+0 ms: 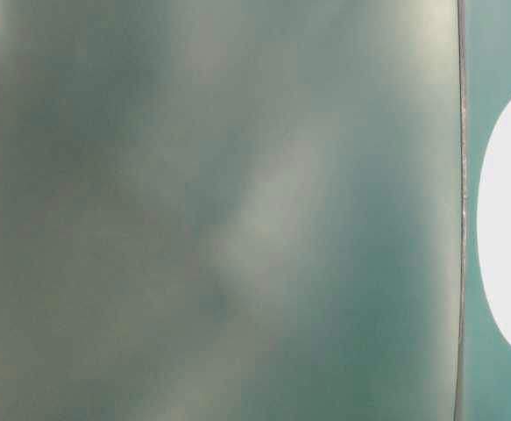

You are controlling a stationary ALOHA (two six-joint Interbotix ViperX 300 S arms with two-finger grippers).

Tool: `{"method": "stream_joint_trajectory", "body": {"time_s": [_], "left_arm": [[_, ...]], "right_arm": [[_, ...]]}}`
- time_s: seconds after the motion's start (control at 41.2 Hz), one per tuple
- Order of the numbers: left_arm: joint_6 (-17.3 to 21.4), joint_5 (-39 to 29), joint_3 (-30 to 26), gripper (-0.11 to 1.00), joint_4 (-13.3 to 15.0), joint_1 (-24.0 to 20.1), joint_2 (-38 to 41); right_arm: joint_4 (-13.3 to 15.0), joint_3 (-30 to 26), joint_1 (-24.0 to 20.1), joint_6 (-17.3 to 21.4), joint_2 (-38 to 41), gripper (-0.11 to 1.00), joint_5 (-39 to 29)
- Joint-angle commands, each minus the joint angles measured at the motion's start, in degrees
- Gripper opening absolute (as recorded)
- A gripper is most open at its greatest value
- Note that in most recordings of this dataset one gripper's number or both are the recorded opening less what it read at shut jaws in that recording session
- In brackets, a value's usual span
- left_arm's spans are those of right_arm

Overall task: Scoop the yellow hexagonal prism block from the bowl with a spoon using the right arm.
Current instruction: 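Close the right gripper on the pink spoon handle and lift it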

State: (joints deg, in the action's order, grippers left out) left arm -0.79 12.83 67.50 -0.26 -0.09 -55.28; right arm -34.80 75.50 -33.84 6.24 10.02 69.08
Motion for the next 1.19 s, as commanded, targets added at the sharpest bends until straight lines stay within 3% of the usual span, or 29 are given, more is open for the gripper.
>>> {"method": "stream_joint_trajectory", "body": {"time_s": [0.0, 0.558, 1.164], "left_arm": [[-0.09, 0.26, -1.32, 0.0, -0.09, 0.0, 0.7], [0.0, 0.35, -1.32, 0.0, -0.18, 0.0, 0.88], [0.0, 0.62, -1.32, 0.0, -0.18, 0.0, 1.05]], "right_arm": [[-0.18, -0.44, -0.35, 0.0, -0.09, 0.56, 0.62], [0.09, 0.0, -0.88, -0.18, 0.18, 0.54, -1.41], [0.18, -0.35, -0.88, -3.16, 0.18, 0.51, -1.41]]}}
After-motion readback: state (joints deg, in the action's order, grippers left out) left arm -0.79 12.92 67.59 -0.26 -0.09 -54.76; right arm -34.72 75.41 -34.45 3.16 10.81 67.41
